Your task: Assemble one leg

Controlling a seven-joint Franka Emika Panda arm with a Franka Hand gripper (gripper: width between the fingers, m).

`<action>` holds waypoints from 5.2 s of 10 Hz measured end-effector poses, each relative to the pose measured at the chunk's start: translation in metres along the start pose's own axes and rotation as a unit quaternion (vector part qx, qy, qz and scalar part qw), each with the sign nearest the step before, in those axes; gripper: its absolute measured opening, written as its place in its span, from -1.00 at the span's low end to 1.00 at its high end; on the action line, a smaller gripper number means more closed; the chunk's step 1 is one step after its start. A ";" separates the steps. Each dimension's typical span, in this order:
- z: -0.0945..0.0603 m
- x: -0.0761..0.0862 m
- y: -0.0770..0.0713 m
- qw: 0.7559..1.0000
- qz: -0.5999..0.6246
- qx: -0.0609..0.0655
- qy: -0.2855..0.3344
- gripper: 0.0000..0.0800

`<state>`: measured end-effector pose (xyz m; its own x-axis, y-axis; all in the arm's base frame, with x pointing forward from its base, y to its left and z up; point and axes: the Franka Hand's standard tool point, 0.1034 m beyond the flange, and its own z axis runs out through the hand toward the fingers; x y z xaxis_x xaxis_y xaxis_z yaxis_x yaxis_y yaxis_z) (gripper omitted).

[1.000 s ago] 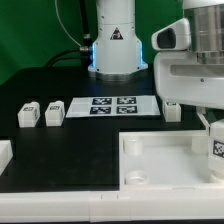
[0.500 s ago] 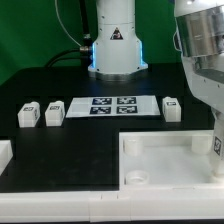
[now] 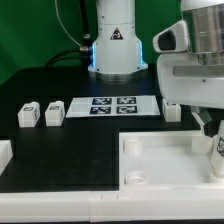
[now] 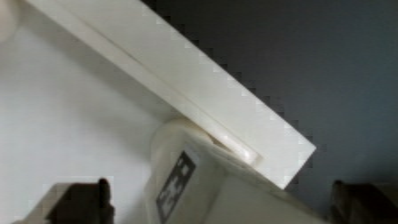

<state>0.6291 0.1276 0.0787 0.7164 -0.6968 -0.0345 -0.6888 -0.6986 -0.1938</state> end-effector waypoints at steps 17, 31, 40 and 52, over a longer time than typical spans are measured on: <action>0.003 0.002 0.003 0.944 0.326 0.040 -0.002 -0.25; 0.001 0.016 0.012 0.811 -0.584 -0.047 0.000 0.62; 0.004 0.008 0.009 0.986 -0.162 -0.033 0.016 -0.26; 0.008 0.005 0.003 0.922 0.385 0.042 -0.030 0.22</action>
Offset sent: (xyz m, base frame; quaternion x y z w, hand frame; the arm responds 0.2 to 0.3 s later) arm 0.0016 0.0020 0.0075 -0.0654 0.0062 -0.4366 0.8972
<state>0.6320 0.1233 0.0706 0.0258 -0.9685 -0.2475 -0.9862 0.0159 -0.1648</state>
